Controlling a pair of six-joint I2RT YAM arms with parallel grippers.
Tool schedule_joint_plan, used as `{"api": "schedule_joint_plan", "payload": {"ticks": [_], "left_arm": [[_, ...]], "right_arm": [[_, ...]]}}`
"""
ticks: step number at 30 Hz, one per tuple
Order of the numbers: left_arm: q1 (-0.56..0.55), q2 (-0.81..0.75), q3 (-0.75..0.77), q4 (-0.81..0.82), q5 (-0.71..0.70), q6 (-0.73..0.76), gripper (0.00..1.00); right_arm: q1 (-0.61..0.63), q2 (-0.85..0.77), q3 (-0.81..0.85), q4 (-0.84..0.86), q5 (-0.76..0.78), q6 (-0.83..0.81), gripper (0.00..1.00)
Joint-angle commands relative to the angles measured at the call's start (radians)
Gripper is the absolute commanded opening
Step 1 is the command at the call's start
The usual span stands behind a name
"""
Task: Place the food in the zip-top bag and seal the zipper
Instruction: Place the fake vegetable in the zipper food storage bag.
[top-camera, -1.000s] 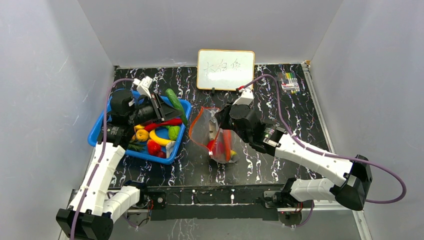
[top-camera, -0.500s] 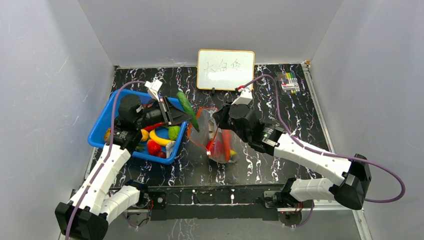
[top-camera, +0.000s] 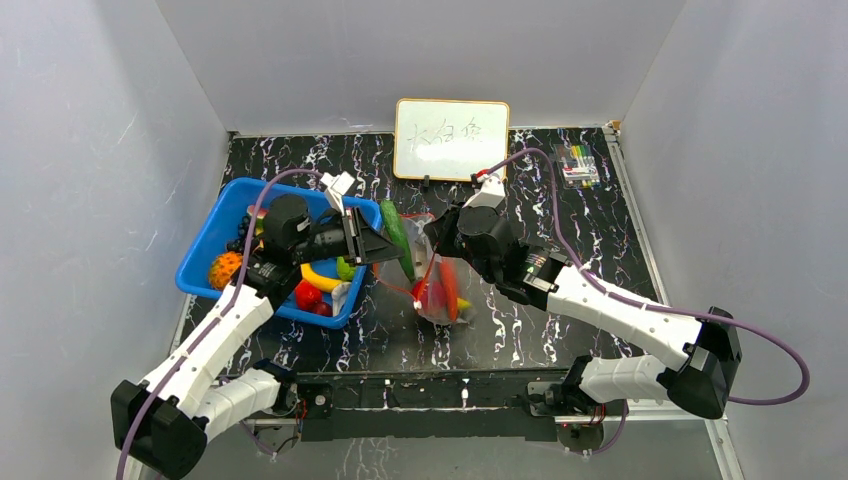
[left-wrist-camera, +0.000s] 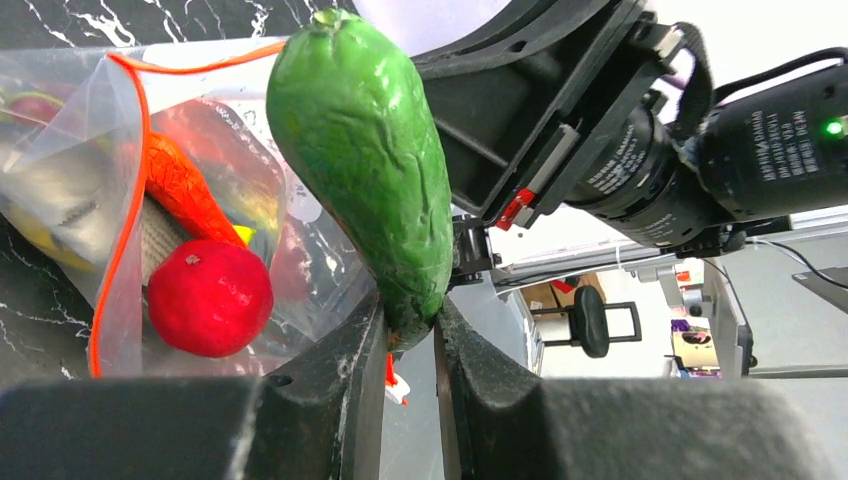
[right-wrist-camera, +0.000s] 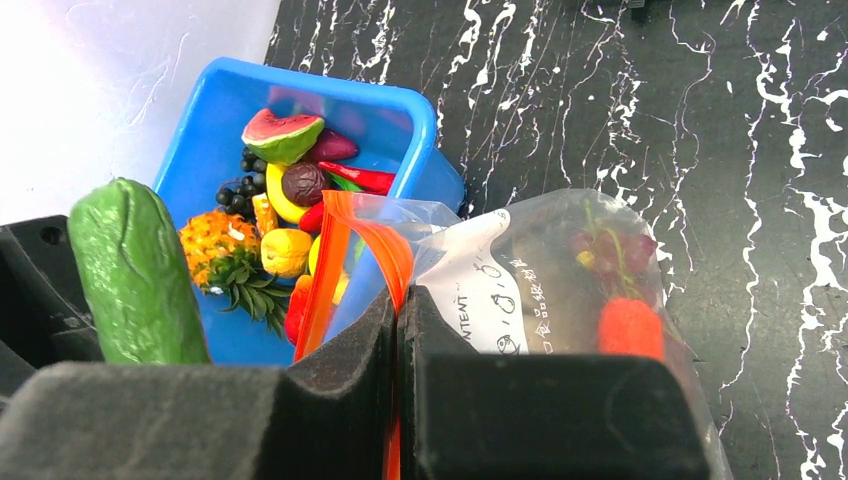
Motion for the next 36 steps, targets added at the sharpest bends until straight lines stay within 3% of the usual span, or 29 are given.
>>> {"api": "schedule_joint_plan", "payload": {"ticks": [1,15,22,26,32,36], "left_arm": [[-0.016,-0.005,0.0,-0.075,-0.002,0.071,0.08],[-0.026,0.08,-0.003,-0.106,0.049,0.126,0.19],[-0.028,0.083,0.093,-0.279,-0.01,0.211,0.58],[-0.028,0.056,0.159,-0.37,-0.069,0.252,0.7],[-0.027,0.009,0.238,-0.563,-0.329,0.307,0.68],[-0.028,-0.005,0.215,-0.593,-0.427,0.33,0.63]], "right_arm": [[0.001,-0.021,0.062,0.103,0.012,0.012,0.0],[0.0,-0.012,0.059,0.111,-0.011,0.015,0.0],[0.001,-0.015,0.063,0.113,-0.003,0.011,0.0],[0.0,-0.019,0.06,0.113,-0.004,0.006,0.0],[0.001,-0.033,0.044,0.113,-0.003,0.009,0.0],[0.001,-0.039,0.042,0.113,0.0,0.007,0.0]]}}
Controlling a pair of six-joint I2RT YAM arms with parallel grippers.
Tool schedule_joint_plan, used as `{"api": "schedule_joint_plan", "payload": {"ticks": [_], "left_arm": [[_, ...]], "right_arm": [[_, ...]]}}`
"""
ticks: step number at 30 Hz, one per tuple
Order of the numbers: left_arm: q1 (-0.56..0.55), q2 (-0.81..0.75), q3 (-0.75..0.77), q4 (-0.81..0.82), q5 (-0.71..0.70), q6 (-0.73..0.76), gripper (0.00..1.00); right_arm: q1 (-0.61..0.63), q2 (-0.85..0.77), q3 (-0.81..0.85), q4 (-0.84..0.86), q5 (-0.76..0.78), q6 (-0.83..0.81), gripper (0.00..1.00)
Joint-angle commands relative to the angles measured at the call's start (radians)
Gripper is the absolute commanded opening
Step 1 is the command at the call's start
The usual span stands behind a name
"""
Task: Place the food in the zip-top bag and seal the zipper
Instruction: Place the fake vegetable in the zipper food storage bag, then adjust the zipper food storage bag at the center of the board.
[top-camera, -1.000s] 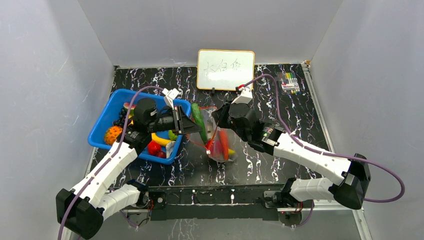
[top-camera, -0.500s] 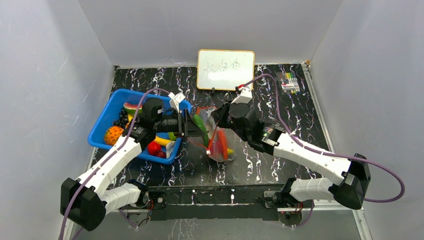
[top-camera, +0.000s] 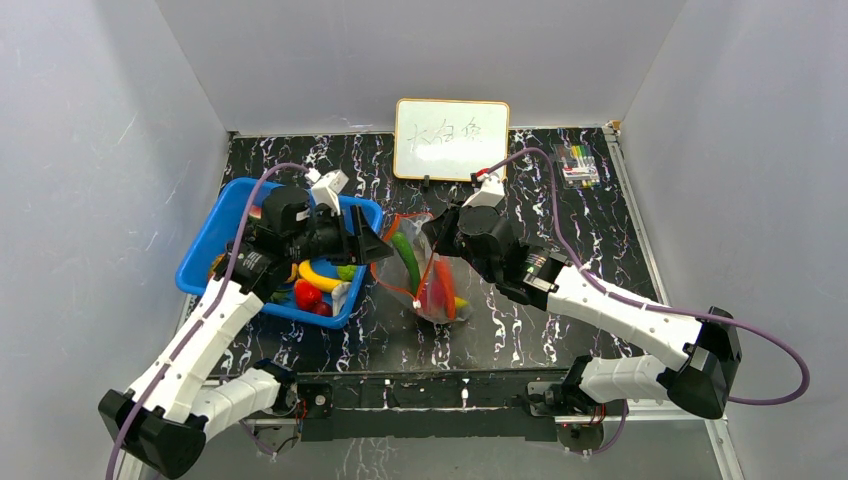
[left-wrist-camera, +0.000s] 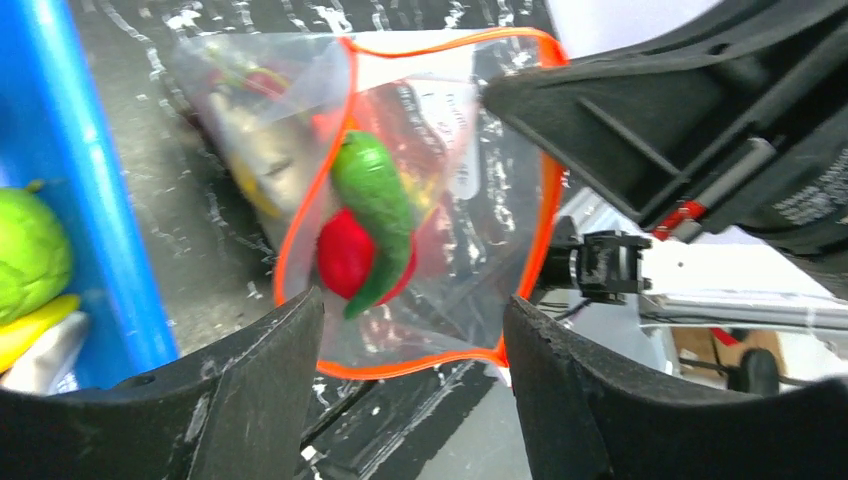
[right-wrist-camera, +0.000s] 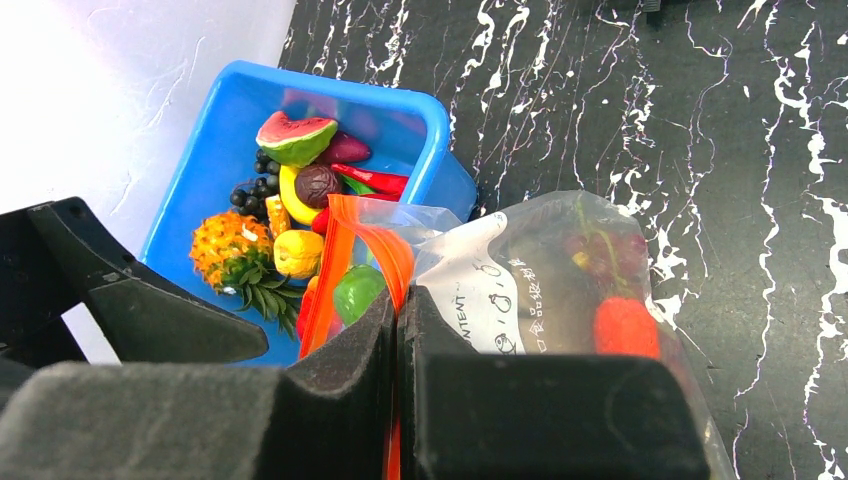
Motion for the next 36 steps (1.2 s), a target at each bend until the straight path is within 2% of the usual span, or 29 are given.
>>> {"api": "schedule_joint_plan", "payload": {"ticks": [1,5,10,11,15,17,21,27,36], "left_arm": [[-0.004,-0.02,0.001,-0.117,-0.165,0.048,0.61],[-0.004,0.01,-0.044,-0.101,-0.161,0.053,0.51],[-0.004,0.025,-0.099,-0.027,-0.124,0.031,0.44],[-0.004,0.026,-0.103,-0.015,-0.116,0.027,0.4],[-0.004,0.024,-0.09,0.022,-0.076,-0.008,0.08],[-0.004,0.009,-0.084,0.049,-0.049,-0.031,0.0],[-0.005,-0.016,-0.037,0.093,-0.008,-0.078,0.0],[-0.006,-0.029,-0.05,0.248,0.154,-0.157,0.0],[-0.007,-0.018,-0.079,0.238,0.134,-0.124,0.0]], "right_arm": [[0.001,-0.039,0.042,0.091,0.012,0.003,0.0],[0.0,-0.038,0.045,0.09,0.009,0.003,0.0],[0.001,-0.04,0.048,0.086,-0.005,0.005,0.0],[0.001,-0.041,0.045,0.089,-0.006,0.008,0.0],[0.001,-0.054,0.029,0.088,-0.011,0.014,0.0],[0.0,-0.066,0.021,0.086,-0.008,0.015,0.0],[0.0,-0.083,0.01,0.062,0.019,-0.006,0.0],[0.0,-0.104,-0.001,0.008,0.077,-0.022,0.0],[0.001,-0.121,-0.019,0.015,0.071,-0.012,0.0]]}}
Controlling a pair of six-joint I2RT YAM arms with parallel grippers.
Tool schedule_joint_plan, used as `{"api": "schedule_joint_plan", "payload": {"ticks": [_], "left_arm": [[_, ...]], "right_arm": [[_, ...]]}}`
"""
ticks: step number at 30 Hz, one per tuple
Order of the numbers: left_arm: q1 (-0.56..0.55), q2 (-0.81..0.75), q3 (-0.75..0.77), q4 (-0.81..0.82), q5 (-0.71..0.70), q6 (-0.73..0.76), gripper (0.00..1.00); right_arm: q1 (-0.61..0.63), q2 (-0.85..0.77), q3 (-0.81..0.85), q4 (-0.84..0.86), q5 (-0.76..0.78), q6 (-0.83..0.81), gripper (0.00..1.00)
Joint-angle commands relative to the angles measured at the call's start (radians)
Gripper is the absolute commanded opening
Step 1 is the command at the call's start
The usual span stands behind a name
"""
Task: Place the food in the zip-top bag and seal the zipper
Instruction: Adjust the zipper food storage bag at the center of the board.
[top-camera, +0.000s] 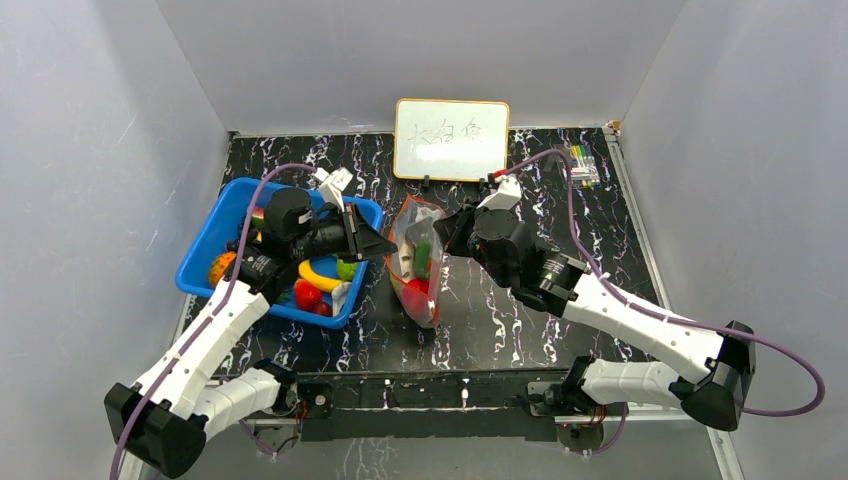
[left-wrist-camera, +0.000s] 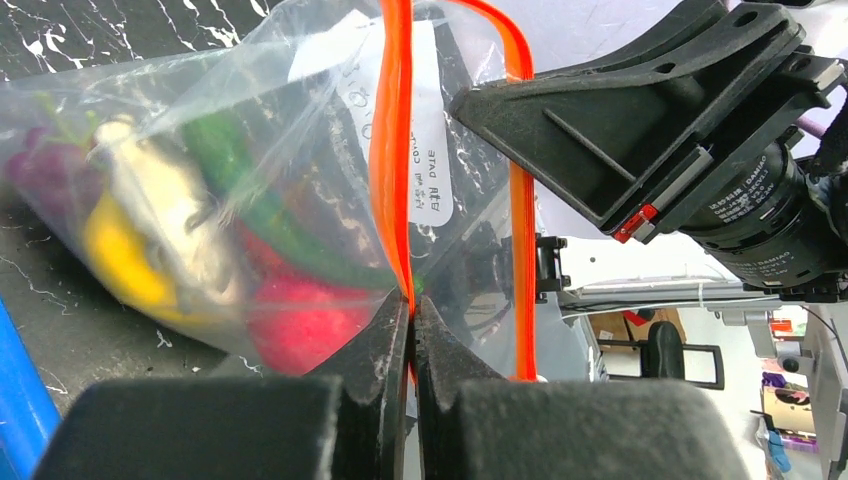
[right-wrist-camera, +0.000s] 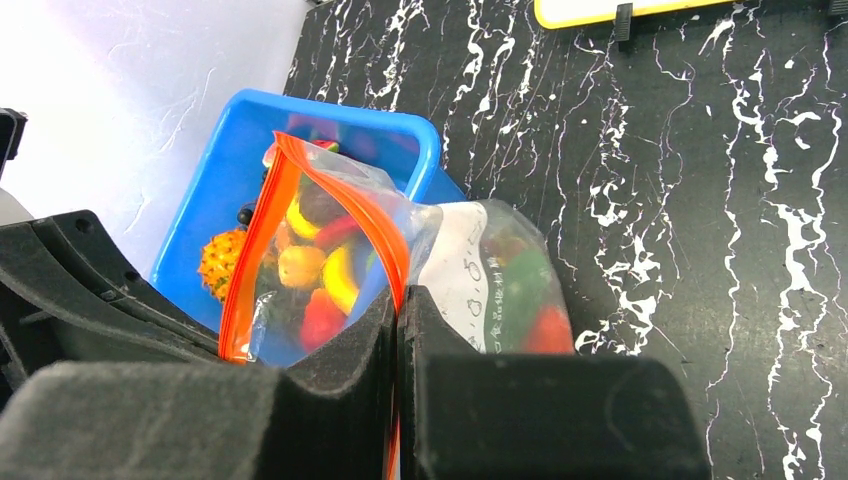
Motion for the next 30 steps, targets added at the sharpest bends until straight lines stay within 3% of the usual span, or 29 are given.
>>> {"api": "schedule_joint_plan", "payload": {"ticks": [1,8,11,20,28,30], "left_arm": [[-0.006,-0.003,0.015,0.002,0.022,0.023,0.0],[-0.006,0.042,0.041,-0.012,0.008,0.045,0.0],[-0.006,0.056,0.055,-0.005,-0.01,0.047,0.05],[-0.006,0.09,0.124,-0.076,-0.091,0.089,0.48],[-0.006,0.106,0.207,-0.267,-0.477,0.14,0.72],[-0.005,0.113,0.221,-0.287,-0.555,0.152,0.84]], "right_arm": [[0.001,-0.029,0.001,0.051,0.023,-0.006,0.0],[0.001,-0.04,-0.018,0.056,0.044,-0.036,0.0],[0.0,-0.038,-0.031,0.056,0.064,-0.065,0.0],[0.001,-0.063,-0.069,0.048,0.085,-0.06,0.0],[0.001,-0.085,-0.053,0.039,0.059,-0.083,0.0],[0.001,-0.092,-0.06,0.037,0.056,-0.089,0.0]]}}
